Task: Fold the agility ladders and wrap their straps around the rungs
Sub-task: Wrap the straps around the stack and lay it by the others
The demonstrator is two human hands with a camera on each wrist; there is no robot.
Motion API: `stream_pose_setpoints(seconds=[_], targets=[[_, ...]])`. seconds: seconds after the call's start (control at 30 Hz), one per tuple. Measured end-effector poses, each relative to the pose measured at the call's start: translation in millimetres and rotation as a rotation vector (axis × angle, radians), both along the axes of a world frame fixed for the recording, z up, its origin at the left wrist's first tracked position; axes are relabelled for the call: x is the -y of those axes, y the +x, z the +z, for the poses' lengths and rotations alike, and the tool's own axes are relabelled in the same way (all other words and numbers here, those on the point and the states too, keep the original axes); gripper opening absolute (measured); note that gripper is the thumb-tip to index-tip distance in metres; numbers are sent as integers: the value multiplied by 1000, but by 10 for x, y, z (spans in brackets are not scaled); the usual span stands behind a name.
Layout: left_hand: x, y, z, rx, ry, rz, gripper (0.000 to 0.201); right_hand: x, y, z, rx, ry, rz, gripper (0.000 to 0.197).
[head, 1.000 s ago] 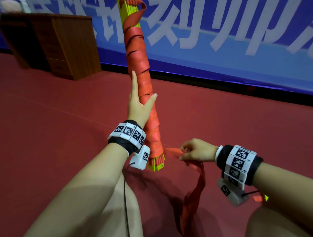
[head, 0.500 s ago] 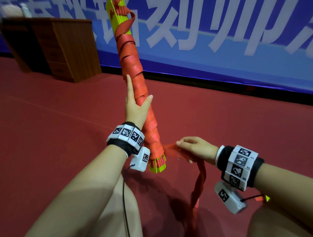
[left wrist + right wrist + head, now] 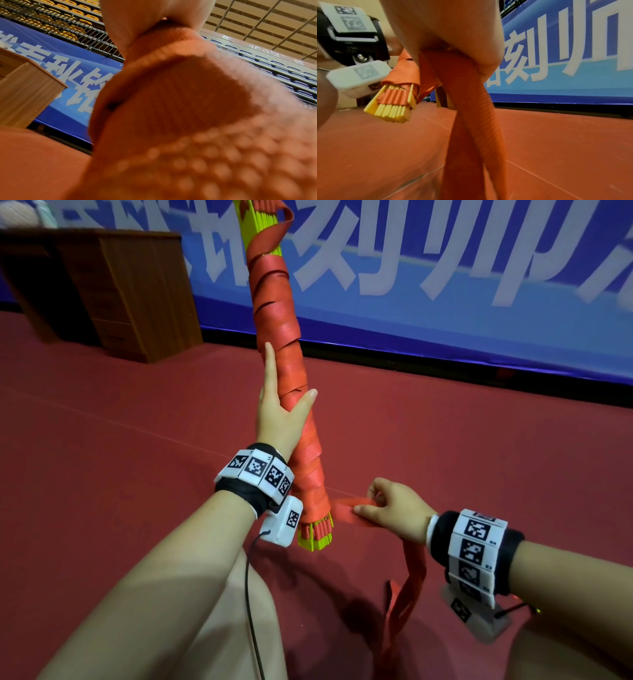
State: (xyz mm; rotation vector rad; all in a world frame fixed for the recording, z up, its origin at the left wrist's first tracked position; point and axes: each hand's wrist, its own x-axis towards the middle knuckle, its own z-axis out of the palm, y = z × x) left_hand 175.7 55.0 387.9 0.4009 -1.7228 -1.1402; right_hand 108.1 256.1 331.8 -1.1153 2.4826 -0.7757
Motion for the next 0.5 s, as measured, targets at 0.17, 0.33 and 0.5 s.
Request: stream_pose_setpoints(seconds=[0.17,0.33,0.5], targets=[[24,0,-21,3,-38,3,89,-23,-36,15,-46,125,99,25],[86,-2,-29,4,-19,17,89,-44,-32,23,94,90,91,35],[144,10,-25,-23,8,53,88,-36,-22,-25,117,122,141,28]])
